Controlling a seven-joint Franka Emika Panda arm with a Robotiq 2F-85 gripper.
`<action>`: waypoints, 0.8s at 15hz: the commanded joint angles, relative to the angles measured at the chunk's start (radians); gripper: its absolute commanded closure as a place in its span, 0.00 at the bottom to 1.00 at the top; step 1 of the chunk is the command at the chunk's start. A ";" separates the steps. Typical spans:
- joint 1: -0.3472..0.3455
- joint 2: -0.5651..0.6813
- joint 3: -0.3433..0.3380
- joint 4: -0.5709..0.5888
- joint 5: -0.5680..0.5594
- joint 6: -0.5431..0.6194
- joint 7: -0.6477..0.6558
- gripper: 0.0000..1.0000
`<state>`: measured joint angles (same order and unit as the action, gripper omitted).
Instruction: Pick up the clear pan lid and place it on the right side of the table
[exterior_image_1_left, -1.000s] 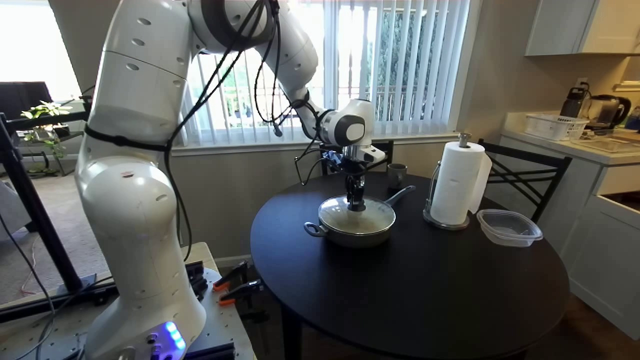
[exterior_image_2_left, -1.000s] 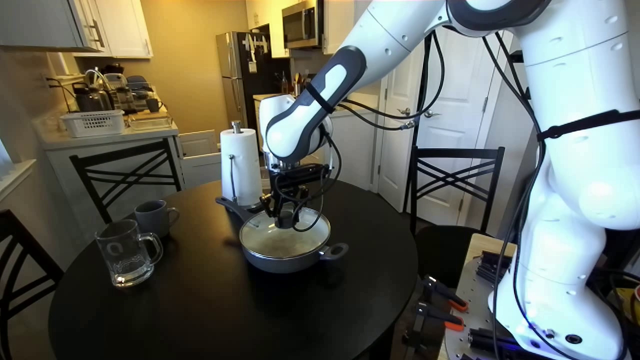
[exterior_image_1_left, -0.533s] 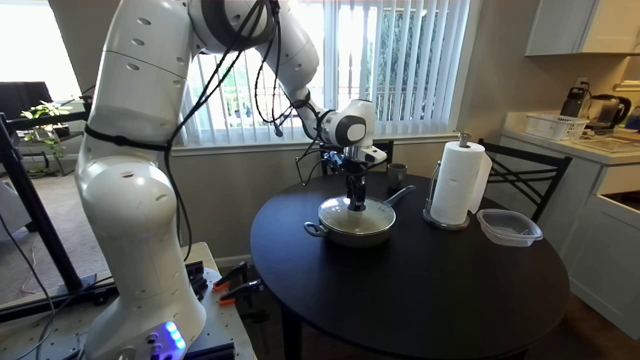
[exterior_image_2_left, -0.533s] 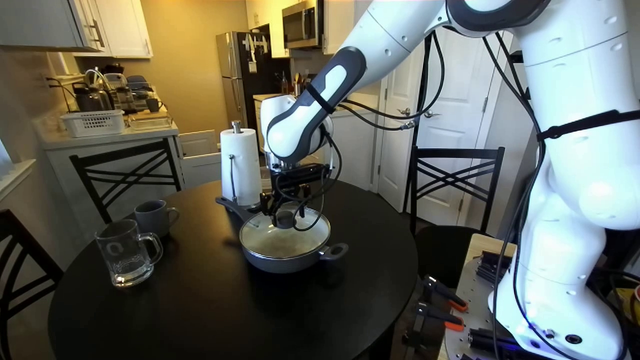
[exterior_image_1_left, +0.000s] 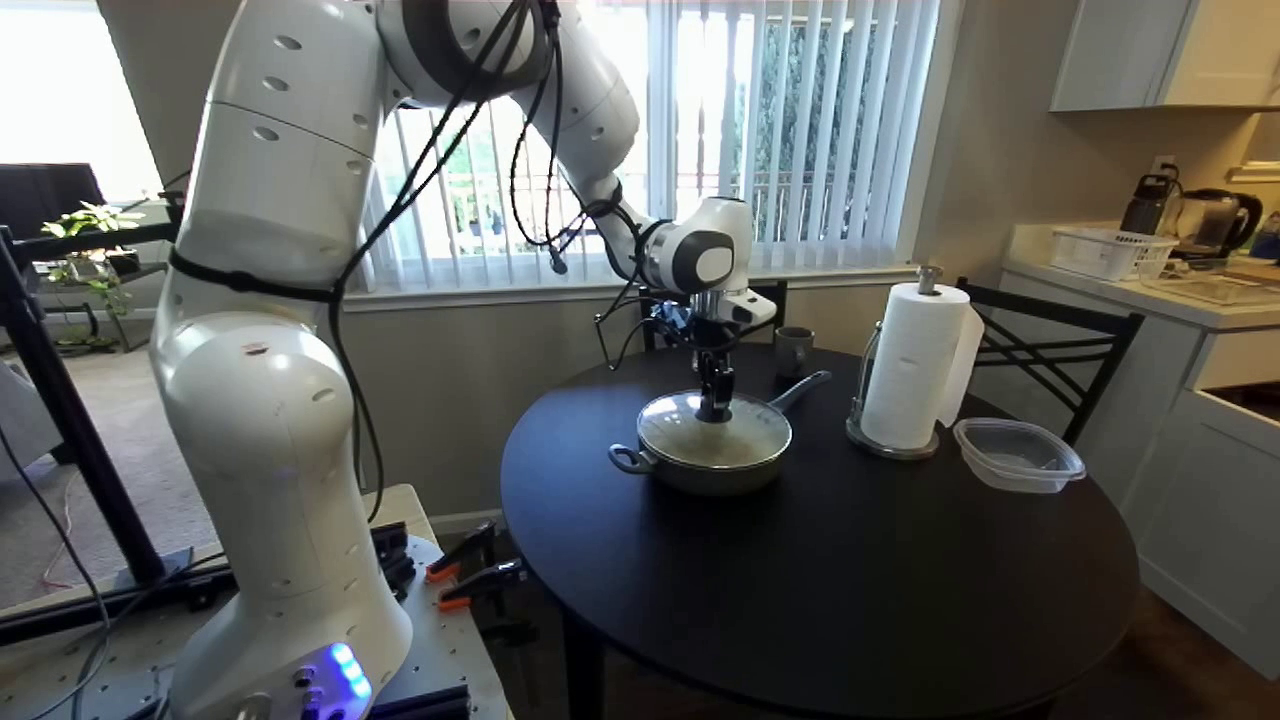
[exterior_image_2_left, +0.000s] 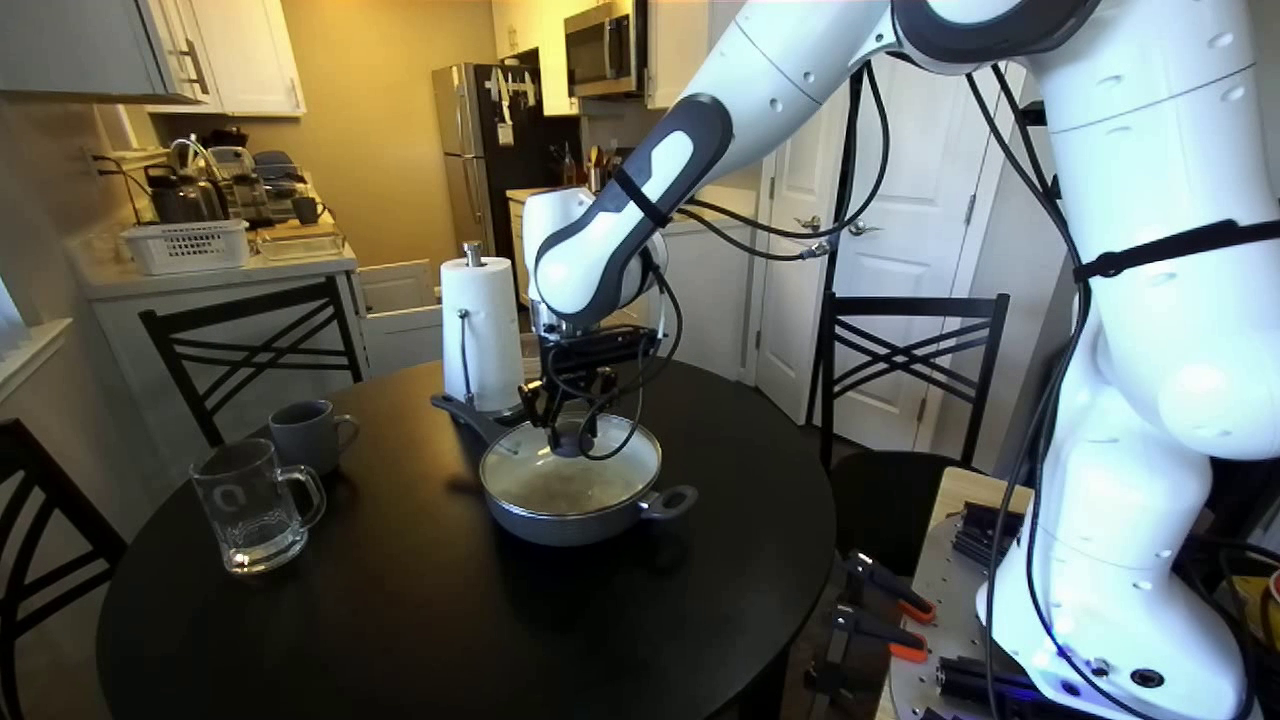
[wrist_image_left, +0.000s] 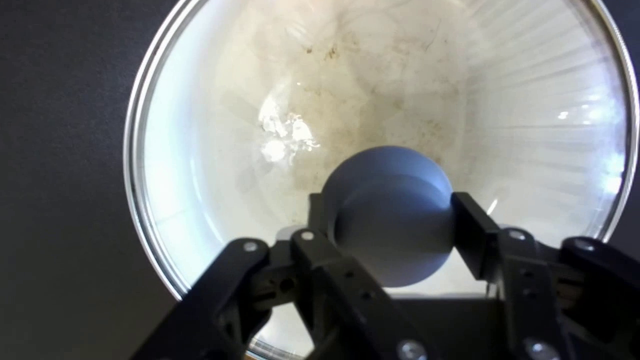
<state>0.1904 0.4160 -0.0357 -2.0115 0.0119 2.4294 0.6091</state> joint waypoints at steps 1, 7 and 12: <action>0.018 -0.005 -0.014 -0.007 -0.028 0.028 0.041 0.66; 0.015 -0.073 -0.023 -0.038 -0.034 0.005 0.028 0.67; -0.016 -0.169 -0.026 -0.074 -0.023 -0.005 -0.008 0.67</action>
<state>0.1952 0.3603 -0.0587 -2.0267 0.0031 2.4339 0.6118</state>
